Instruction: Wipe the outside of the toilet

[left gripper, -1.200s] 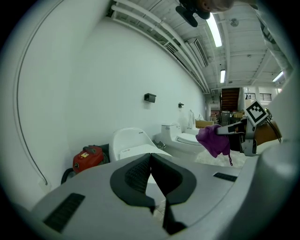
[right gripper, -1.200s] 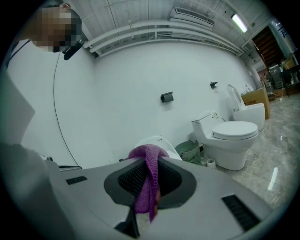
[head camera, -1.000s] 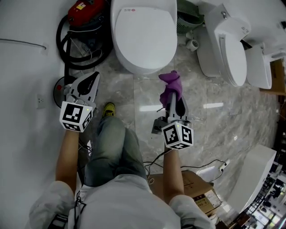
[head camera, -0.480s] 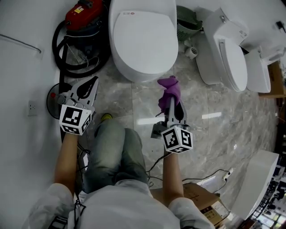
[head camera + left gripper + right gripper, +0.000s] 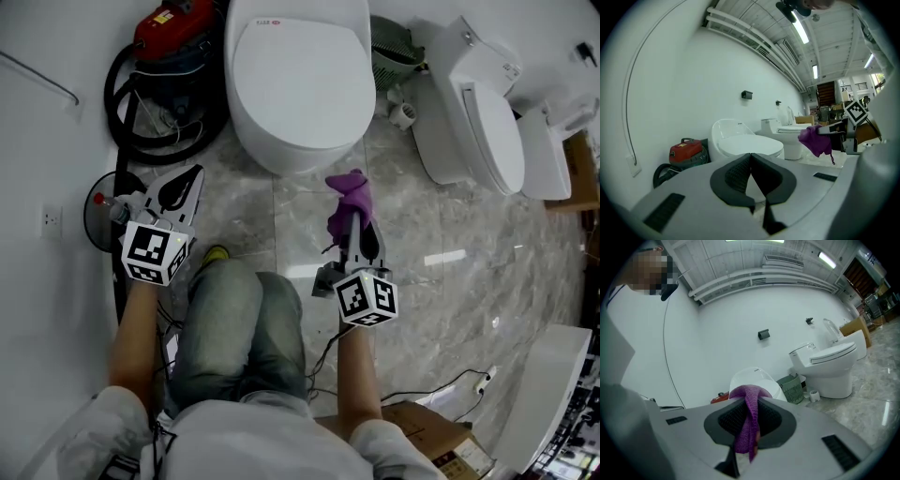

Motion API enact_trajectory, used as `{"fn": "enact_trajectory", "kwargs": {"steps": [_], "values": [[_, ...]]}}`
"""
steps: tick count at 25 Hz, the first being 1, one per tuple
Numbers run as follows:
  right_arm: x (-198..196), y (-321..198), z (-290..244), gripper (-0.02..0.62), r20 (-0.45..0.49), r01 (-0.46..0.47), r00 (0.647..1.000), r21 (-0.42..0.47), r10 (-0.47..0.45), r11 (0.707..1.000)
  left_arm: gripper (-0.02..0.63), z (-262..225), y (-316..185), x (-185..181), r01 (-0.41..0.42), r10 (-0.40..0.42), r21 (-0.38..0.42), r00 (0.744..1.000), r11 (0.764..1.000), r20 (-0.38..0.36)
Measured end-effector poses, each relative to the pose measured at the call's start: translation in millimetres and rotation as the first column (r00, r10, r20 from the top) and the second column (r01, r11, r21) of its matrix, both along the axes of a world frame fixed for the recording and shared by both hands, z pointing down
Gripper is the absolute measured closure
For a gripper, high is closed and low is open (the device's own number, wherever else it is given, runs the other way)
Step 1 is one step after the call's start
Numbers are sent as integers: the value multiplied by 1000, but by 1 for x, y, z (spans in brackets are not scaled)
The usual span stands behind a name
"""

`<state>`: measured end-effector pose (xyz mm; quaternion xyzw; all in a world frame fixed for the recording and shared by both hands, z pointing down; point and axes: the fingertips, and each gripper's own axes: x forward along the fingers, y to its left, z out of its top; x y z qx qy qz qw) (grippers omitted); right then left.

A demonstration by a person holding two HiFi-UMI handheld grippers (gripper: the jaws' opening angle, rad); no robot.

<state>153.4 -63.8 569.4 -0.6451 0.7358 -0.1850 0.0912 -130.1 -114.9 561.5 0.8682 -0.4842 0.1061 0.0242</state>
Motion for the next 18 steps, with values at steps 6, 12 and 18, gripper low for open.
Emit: {"fn": "enact_trajectory", "kwargs": {"steps": [6,12,18], "values": [[-5,-1,30,538,-1,45,999,17,-45,999,592,28,4,4,5,-5,12,1000,1000,1],[-16,-17,58,538,-21,107,994,47,-107,993,592,54,-7,12,-12,12,40,1000,999,21],[-30,-36,84,538,-43,155,987,62,-153,986,592,79,-18,13,-14,13,50,999,999,31]]}}
